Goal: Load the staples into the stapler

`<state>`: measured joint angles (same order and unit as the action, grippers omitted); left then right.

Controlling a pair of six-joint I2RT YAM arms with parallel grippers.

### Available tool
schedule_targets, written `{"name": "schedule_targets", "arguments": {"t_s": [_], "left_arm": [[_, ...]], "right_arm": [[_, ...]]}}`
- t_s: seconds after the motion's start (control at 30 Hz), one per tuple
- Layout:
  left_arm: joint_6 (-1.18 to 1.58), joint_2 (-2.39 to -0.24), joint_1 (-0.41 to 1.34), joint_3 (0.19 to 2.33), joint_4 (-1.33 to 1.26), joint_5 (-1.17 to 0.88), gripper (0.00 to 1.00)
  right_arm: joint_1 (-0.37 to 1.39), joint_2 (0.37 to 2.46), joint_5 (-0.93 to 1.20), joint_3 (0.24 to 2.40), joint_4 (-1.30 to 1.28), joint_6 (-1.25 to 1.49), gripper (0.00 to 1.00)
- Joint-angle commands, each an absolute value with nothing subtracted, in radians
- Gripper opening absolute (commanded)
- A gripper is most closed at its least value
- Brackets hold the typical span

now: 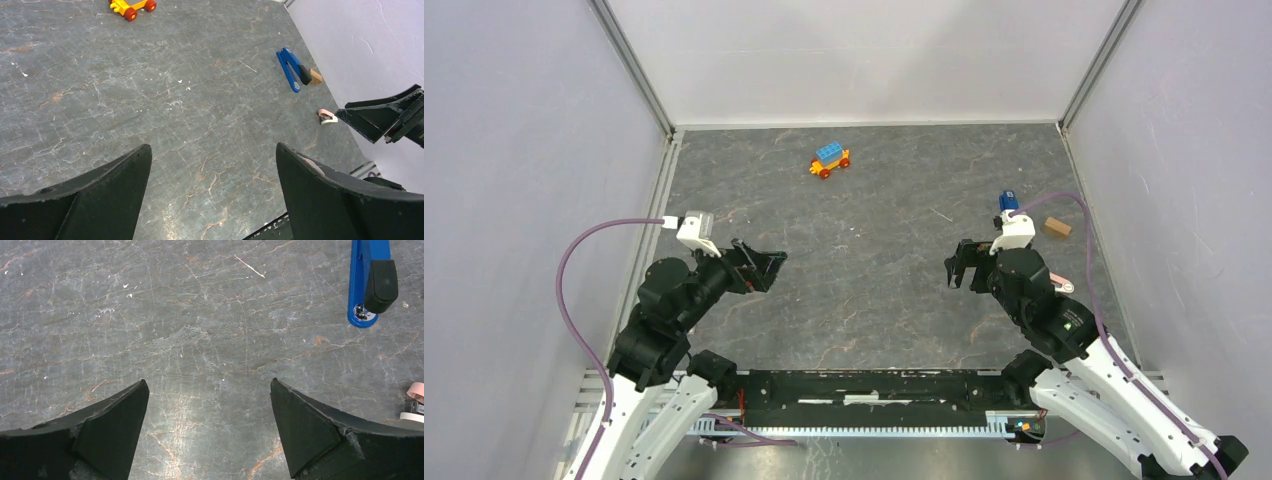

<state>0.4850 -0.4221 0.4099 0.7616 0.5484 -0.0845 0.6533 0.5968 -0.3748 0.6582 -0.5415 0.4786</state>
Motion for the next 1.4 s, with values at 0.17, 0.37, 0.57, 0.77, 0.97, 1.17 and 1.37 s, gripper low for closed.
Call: {"name": "schedule_targets", "arguments": {"t_s": [0.17,0.37,0.57,0.77,0.97,1.17,1.37], "left_arm": [[0.506,-0.424,0.405,0.779,0.531,-0.058,1.00],[0.592,-0.498,0.405,0.854,0.707,0.311,1.00],[0.674,-0.677,0.403,0.929,0.901,0.615,1.00],[0.801,-0.830,0.383,0.953,0.890,0.645,1.00],[0.540,-0.855,0.384,0.921,0.616,0.228,1.00],[0.388,-0.804,0.384,0.862,0.547,0.099,1.00],[0.319,-0.729,0.384,0.763,0.489,0.024,1.00]], "right_arm": [[0.651,0.579,-0.392,0.687,-0.520,0.501,0.98],[0.652,0.589,-0.368,0.694,-0.500,0.519,0.98],[0.651,0.633,-0.316,0.658,-0.434,0.522,0.98],[0.651,0.758,-0.444,0.611,-0.258,0.474,0.98],[0.598,1.074,-0.735,0.792,-0.235,0.298,0.98],[0.353,1.281,-0.592,0.906,-0.222,0.151,0.94],[0.173,1.428,-0.530,0.992,-0.275,0.026,0.77]]}}
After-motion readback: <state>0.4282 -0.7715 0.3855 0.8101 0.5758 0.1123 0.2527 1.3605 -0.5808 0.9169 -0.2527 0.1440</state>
